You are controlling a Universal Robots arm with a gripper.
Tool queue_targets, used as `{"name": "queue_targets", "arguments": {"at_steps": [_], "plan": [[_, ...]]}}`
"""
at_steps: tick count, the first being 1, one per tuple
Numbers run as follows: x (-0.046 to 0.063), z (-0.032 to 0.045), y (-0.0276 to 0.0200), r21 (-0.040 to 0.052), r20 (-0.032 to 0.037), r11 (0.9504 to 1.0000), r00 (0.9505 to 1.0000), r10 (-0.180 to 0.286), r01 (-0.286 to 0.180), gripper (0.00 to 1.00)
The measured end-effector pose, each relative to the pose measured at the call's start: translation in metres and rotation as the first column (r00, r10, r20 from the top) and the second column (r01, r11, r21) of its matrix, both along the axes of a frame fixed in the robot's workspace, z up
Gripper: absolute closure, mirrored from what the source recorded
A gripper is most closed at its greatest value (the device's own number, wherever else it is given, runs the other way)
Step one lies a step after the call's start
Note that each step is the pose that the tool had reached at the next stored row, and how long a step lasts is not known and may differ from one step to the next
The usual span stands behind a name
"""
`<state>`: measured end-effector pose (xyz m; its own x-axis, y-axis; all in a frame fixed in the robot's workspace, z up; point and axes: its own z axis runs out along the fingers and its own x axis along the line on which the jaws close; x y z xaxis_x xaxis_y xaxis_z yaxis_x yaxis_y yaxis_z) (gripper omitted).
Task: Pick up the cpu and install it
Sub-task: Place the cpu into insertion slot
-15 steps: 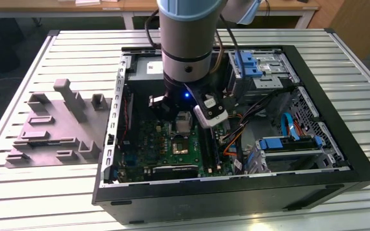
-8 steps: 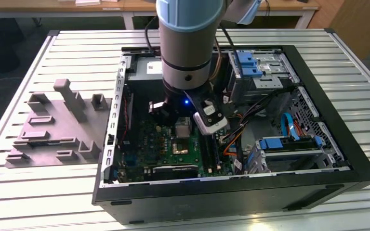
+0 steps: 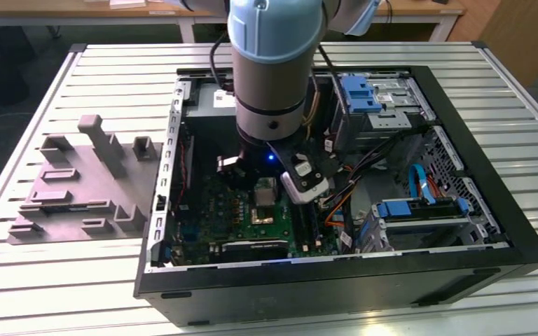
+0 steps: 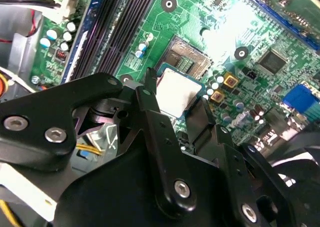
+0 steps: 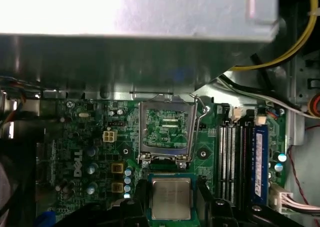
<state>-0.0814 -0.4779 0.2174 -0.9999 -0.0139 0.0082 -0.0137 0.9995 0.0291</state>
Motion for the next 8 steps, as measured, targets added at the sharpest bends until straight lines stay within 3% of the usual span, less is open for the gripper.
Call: {"name": "queue_targets", "arguments": {"at_steps": [8], "plan": [[-0.0005, -0.0066, -0.0024, -0.0002, -0.0016, 1.0000, 1.0000, 0.001, -0.001, 0.53]]}}
